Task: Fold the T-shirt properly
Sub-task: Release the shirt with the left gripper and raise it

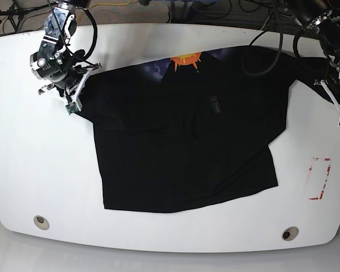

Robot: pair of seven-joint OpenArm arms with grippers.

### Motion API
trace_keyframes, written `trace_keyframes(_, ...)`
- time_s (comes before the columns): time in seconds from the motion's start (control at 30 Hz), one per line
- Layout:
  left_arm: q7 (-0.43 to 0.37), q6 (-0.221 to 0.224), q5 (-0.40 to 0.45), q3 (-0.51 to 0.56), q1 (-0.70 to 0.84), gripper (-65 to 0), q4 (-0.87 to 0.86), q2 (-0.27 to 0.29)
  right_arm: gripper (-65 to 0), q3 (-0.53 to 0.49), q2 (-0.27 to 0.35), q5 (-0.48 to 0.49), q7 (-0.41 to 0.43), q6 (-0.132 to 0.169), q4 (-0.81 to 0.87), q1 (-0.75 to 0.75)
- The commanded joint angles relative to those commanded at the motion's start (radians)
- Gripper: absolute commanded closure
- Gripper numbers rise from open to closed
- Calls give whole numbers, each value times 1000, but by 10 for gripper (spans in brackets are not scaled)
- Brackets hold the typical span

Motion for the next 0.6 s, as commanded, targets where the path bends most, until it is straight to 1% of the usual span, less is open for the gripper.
trace_keyframes(0.07, 34, 0, 0, -2, -20, -354, 0, -23, 0, 0, -2, 0, 0, 0, -2, 0)
trace_keyframes(0.13, 51, 0, -2, -3, -28, -356, -2, -34, 0, 0, -2, 0, 0, 0, -2, 0)
trace_keyframes(0.4, 52, 0, -17, -6, -26, -351, -2, -41, 0, 3, -2, 0, 0, 0, 0, 0)
trace_keyframes(0.6, 54, 0, -17, -100, -21, -351, 9, -40, 0, 2, -2, 0, 0, 0, 6, -3)
